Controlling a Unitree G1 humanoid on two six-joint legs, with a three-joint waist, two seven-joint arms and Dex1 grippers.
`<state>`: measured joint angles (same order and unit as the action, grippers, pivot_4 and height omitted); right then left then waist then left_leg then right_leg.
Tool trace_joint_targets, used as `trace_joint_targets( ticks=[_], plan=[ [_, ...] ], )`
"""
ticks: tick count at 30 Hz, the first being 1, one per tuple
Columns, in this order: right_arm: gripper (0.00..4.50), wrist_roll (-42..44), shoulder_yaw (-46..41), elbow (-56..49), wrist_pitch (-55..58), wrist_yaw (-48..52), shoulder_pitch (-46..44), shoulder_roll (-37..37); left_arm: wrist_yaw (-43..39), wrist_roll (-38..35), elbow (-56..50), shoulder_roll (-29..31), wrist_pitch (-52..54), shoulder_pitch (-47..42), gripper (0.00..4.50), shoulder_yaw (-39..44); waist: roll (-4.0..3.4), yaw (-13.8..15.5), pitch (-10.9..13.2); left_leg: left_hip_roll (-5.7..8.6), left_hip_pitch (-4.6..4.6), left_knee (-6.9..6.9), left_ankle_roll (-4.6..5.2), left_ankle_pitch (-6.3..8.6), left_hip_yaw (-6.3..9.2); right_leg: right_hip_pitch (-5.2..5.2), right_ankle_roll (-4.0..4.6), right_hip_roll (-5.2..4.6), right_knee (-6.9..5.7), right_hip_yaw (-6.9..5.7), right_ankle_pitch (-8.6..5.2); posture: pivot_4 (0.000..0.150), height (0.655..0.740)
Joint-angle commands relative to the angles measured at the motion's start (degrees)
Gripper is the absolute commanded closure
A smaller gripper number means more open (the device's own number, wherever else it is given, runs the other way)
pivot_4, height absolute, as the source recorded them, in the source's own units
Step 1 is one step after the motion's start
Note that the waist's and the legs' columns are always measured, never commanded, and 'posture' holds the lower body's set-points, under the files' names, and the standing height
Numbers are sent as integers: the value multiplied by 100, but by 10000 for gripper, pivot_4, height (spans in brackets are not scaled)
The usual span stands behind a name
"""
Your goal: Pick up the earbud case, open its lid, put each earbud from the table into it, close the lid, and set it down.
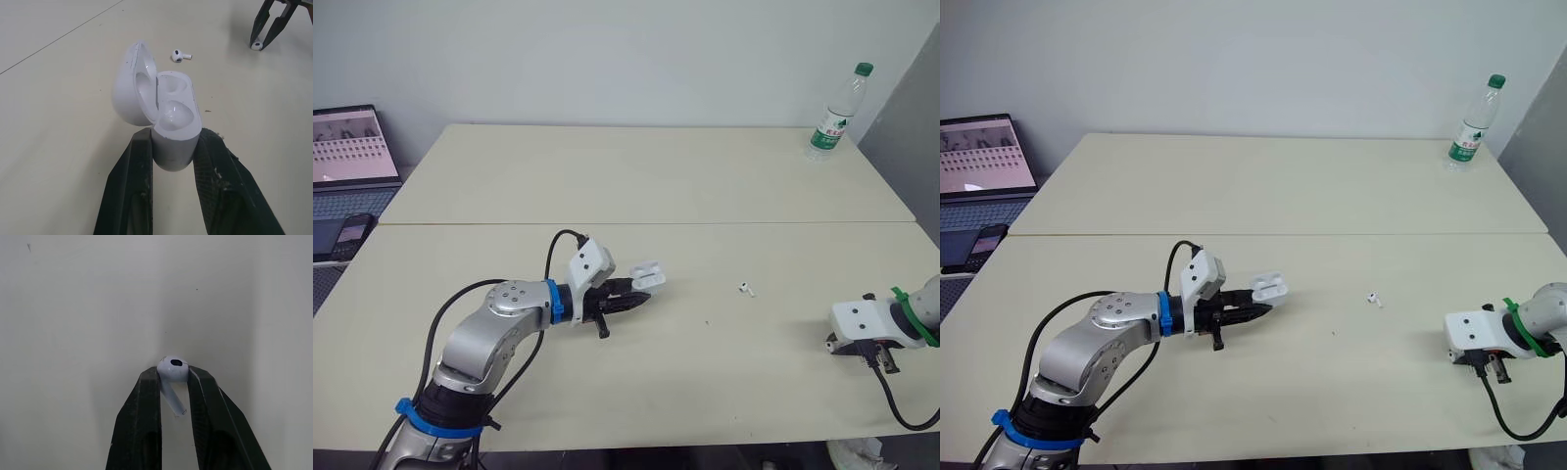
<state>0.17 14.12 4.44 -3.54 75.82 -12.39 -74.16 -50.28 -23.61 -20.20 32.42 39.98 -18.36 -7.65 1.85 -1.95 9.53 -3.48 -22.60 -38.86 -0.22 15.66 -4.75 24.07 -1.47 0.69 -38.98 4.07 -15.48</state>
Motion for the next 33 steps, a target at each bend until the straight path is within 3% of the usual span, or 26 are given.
trace_joint_targets(
  ticks=[1, 8, 26, 29, 33],
  plan=[
    [33518, -152, -145, -5, 31, 78, -8, -22, 22, 3, -200, 50, -72, -80, 37217, -57, 0, 4, 0, 0, 0, -1, 0, 0, 0, -1, 0, 0, 0, 0, 0, 1500, 7362],
    [8761, -299, -408, -1002, 1709, 26, 390, -318, -13, 13, -83, 45, -193, -64, 37217, -95, -2, 28, -1, 0, -5, 0, -1, 0, 5, 2, 5, -1, -1, 1, 0, 1500, 7362],
    [8761, -1148, 61, -1796, 2355, 131, -159, 47, 63, 148, -4, -20, -425, 79, 37217, -100, -2, 23, -1, 1, -3, -2, -1, 0, 1, 2, 3, 0, -2, -1, 1, 1500, 7362],
    [14600, -1167, 119, -1838, 2424, 277, -208, 46, 98, 195, 18, -7, -458, 83, 37217, -97, -2, 26, 0, 3, -4, -2, -1, 0, 2, 2, 3, -1, -2, -1, 1, 1500, 7362],
    [29302, -1252, 149, -1836, 2446, 327, -235, 48, 113, 219, 22, -14, -479, 89, 37217, -94, -2, 26, 0, 3, -4, -2, -1, 0, 1, 2, 3, -1, -2, -1, 1, 1500, 7362]
  ],
)
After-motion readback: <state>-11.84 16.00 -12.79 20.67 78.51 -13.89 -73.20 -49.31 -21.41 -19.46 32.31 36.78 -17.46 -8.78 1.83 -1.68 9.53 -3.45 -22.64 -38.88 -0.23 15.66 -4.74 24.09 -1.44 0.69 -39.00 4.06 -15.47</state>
